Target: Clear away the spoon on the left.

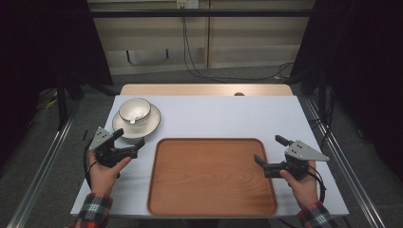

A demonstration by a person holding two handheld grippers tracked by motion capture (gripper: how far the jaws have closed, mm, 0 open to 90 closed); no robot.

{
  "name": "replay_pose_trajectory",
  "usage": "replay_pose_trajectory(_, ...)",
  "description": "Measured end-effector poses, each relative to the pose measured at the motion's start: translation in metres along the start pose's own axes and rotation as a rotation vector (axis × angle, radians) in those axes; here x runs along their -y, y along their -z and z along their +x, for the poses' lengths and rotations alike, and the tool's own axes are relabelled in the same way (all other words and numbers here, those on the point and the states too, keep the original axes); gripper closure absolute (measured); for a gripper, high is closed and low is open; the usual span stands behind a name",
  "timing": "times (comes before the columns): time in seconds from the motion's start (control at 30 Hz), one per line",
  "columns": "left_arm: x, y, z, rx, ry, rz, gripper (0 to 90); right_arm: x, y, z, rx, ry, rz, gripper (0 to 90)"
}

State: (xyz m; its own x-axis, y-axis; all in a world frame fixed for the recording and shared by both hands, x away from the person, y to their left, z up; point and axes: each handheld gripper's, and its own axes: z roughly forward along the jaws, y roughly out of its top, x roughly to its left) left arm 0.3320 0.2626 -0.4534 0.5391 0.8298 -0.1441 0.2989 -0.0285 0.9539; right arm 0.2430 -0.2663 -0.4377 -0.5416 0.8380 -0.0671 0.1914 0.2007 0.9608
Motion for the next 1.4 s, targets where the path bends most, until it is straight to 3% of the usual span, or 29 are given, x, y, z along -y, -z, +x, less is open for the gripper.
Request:
replay_pose_trajectory(0.23,0.0,-0.008,0.013,-0.071,0.02,-0.005,6.4,-0.001,-0.002,0.001,0.003,-0.002,-0.013,0.1)
replay_pose_trajectory(0.3,-0.001,-0.009,0.014,-0.081,0.009,-0.002,6.9,-0.001,-0.002,0.001,-0.005,-0.002,-0.013,0.1)
replay_pose_trajectory(0.47,-0.002,-0.02,0.019,-0.126,-0.003,0.0,14.6,0.001,0.0,0.002,-0.008,0.007,-0.003,0.1)
replay_pose_trajectory(0.57,-0.001,-0.026,0.026,-0.17,0.009,0.001,17.8,0.001,0.006,0.005,-0.01,0.006,-0.012,0.1)
replay_pose_trajectory(0.67,0.0,-0.029,0.028,-0.186,0.02,0.005,22.4,0.0,0.009,0.006,-0.008,0.018,-0.014,0.1)
replay_pose_trajectory(0.8,0.0,-0.031,0.03,-0.194,0.017,-0.005,30.8,0.001,0.009,0.006,-0.011,0.014,-0.012,0.1)
replay_pose_trajectory(0.83,-0.001,-0.032,0.03,-0.179,0.001,0.0,32.9,0.002,0.009,0.005,-0.015,0.013,-0.008,0.1)
replay_pose_trajectory(0.9,-0.001,-0.033,0.03,-0.195,-0.012,0.0,33.1,0.002,0.009,0.006,-0.015,0.012,-0.008,0.1)
replay_pose_trajectory(0.97,0.001,-0.034,0.03,-0.194,-0.005,0.002,35.4,0.002,0.008,0.005,-0.025,0.024,-0.005,0.2)
replay_pose_trajectory(1.07,0.002,-0.037,0.031,-0.187,-0.026,0.002,39.7,0.002,0.006,0.006,-0.028,0.026,-0.002,0.6)
replay_pose_trajectory(1.33,0.001,-0.04,0.027,-0.182,-0.019,-0.011,49.5,0.003,0.003,0.006,-0.045,0.039,0.002,0.6)
replay_pose_trajectory(1.4,0.0,-0.042,0.027,-0.195,0.0,-0.014,50.1,0.003,0.003,0.006,-0.05,0.042,0.002,0.6)
